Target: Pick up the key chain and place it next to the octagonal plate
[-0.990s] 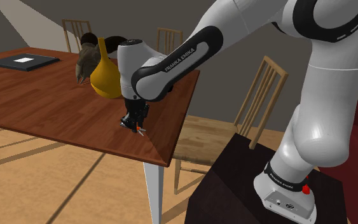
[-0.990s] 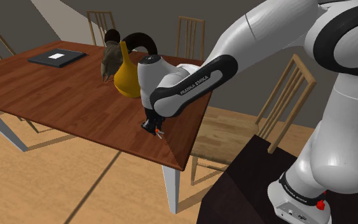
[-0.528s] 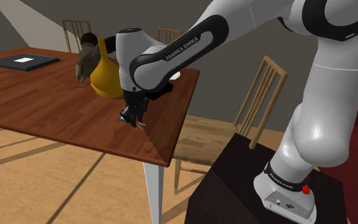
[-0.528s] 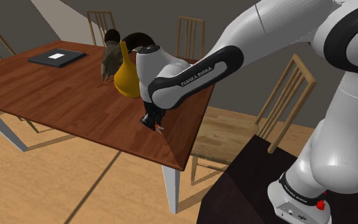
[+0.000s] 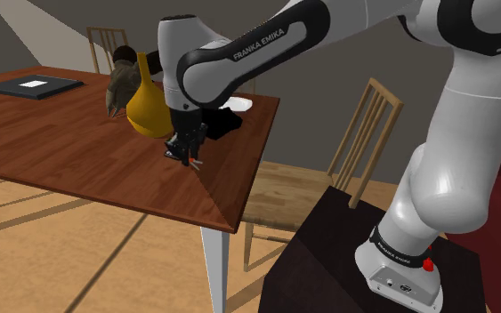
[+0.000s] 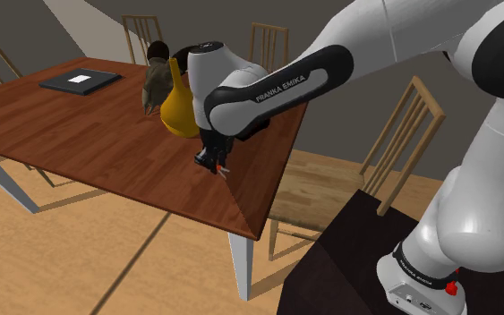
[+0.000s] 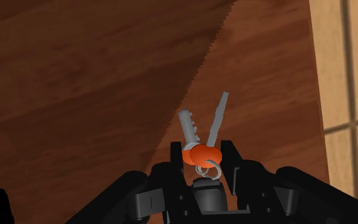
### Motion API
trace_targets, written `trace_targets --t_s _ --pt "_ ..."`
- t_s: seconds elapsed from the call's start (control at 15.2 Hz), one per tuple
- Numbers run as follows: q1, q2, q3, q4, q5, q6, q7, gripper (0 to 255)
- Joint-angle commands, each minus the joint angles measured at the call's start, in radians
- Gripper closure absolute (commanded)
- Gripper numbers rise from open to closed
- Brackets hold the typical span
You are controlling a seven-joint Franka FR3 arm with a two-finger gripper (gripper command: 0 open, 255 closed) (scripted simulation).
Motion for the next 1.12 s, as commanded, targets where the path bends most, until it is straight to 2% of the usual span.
trace_targets --t_s 0.0,0.13,0.59,1.06 --pt "-0.001 -0.012 0.001 0.013 0.005 -0.025 -0.004 255" --pt "-0.001 -0.02 0.001 0.027 0.009 -0.046 -0.007 255" --pt "-0.094 -0.063 -0.07 -0.027 0.039 -0.026 -0.184 255" --pt "-0.182 -0.06 -0.145 -0.023 0.057 -0.022 -0.356 255"
